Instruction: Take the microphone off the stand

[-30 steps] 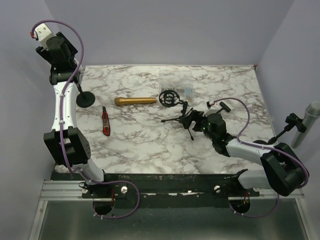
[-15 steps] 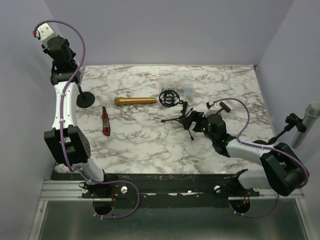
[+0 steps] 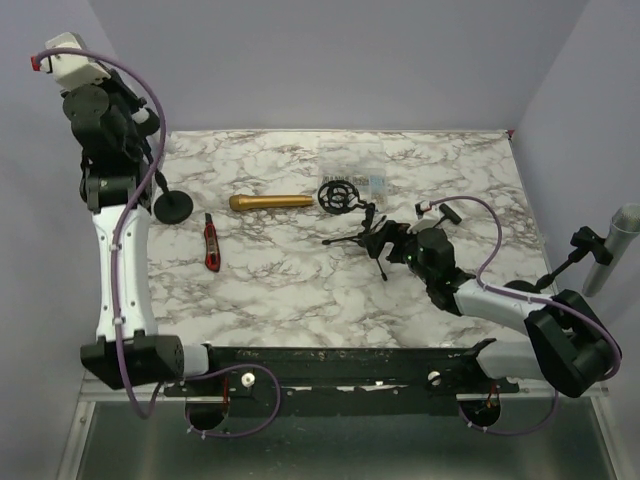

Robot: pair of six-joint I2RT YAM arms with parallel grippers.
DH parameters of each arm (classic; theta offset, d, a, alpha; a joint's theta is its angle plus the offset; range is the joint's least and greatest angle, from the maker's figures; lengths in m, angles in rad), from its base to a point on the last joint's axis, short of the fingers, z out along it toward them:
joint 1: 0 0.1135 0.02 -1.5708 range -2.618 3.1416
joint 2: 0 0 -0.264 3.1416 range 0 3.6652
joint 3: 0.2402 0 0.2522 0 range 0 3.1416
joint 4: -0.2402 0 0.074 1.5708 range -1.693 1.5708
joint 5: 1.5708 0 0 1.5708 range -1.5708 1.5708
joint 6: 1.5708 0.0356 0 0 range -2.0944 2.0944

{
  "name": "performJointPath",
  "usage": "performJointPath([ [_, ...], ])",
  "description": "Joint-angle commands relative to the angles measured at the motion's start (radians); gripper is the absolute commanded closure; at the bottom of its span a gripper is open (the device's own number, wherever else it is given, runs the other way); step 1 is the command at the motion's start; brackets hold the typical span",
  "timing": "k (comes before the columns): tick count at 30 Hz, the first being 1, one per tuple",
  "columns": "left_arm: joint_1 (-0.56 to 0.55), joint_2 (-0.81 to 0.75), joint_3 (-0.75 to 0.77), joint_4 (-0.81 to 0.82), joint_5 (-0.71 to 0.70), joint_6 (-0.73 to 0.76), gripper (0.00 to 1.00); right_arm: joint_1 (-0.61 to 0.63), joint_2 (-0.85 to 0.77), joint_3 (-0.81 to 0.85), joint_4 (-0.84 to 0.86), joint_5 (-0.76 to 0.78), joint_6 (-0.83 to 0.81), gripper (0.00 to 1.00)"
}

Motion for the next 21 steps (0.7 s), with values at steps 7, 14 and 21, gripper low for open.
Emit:
performJointPath([
  [7, -0.157, -0.390, -0.233, -0.052, 0.196, -0.002, 1.00, -0.004, -0.052, -0.013, -0.037, 0.067, -0.011, 0.00],
  [14, -0.157, -0.401, -0.256, -0.127, 0.102, -0.034, 1.00, -0.003, -0.026, 0.009, -0.042, 0.054, -0.021, 0.00],
  [21, -0.033, -0.188, -0.113, -0.273, 0.160, -0.147, 0.01, -0.003, -0.005, -0.009, -0.008, 0.027, -0.020, 0.00],
])
